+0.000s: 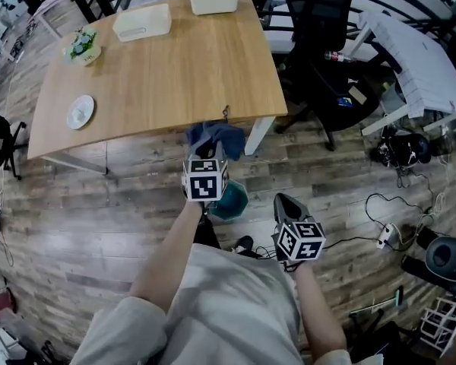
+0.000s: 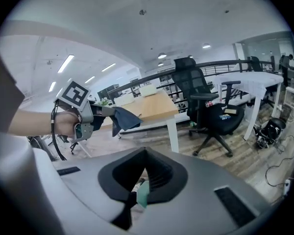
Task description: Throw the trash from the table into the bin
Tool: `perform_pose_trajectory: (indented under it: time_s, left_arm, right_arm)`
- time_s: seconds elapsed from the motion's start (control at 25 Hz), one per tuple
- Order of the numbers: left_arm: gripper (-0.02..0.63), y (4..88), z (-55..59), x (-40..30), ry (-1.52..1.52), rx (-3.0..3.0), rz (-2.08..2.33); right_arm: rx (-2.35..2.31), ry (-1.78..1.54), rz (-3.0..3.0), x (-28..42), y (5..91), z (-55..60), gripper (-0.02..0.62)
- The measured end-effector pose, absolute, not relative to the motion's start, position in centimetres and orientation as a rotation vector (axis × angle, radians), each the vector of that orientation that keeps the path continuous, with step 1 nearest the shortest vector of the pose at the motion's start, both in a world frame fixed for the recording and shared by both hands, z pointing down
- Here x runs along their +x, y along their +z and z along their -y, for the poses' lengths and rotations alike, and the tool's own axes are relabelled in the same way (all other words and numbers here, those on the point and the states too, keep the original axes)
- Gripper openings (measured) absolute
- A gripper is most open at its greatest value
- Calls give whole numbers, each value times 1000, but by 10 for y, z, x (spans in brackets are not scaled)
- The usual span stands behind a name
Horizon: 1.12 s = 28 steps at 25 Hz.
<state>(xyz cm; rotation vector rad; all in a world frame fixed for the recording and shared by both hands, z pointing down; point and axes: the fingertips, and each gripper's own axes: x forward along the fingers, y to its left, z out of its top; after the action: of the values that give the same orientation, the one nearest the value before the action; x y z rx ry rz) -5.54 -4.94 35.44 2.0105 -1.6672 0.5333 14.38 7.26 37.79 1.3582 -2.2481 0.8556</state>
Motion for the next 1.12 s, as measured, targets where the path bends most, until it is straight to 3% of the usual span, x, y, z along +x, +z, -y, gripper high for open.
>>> perform_pose_trajectory:
  time_s: [0.56, 1.12]
  left_arm:
    - [52, 454, -101, -27, 723, 2019, 1336]
    - [52, 599, -110, 5, 779, 2057, 1144]
  right_arm:
    - [1391, 1012, 2047, 154, 448, -173, 26]
    - [1438, 1098, 1931, 148, 575, -182, 26]
